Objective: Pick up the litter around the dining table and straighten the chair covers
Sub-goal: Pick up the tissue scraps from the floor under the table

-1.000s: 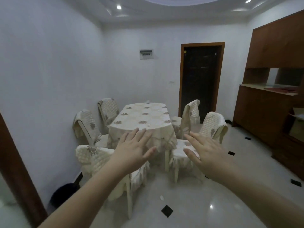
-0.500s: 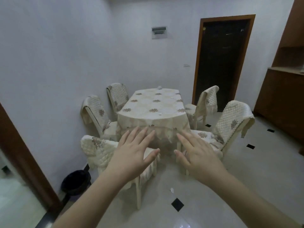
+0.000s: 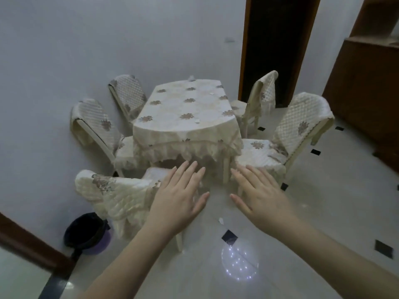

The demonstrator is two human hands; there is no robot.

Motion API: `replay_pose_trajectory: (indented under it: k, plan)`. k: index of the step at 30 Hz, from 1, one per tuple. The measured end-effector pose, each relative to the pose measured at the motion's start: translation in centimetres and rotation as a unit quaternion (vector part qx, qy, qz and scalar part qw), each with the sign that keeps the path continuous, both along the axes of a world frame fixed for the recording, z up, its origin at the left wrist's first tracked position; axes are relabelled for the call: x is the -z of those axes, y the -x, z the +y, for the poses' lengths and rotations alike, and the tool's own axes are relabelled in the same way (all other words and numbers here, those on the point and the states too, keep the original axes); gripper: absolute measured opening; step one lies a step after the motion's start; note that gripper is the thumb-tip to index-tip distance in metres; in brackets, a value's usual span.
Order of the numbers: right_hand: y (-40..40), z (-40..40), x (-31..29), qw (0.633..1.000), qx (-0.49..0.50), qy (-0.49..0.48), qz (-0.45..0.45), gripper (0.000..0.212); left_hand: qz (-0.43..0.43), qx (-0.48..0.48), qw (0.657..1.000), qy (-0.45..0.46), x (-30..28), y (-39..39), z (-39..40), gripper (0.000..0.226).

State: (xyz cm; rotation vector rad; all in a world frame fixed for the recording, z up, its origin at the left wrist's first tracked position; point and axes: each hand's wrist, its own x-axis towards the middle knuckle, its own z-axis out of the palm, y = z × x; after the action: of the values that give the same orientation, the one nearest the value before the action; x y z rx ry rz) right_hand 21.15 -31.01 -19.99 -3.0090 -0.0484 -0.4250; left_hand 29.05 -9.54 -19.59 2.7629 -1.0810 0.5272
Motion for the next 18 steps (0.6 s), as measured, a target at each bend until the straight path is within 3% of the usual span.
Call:
replay_pose_trajectory:
  k: [10,18]
  plan:
    - [-5.8,-11.8,7.7,0.998,0.027,-0.037,0.031,0.064,0.047,-0.004,0.998,-0.048,7.3,-7.8,-10.1,0.063]
    - [-12.9,-14.4,12.4,0.993,-0.012,-0.062,0.098,0.06,0.15,-0.054,0.986,-0.053,12.8,-11.8,-14.9,0.06]
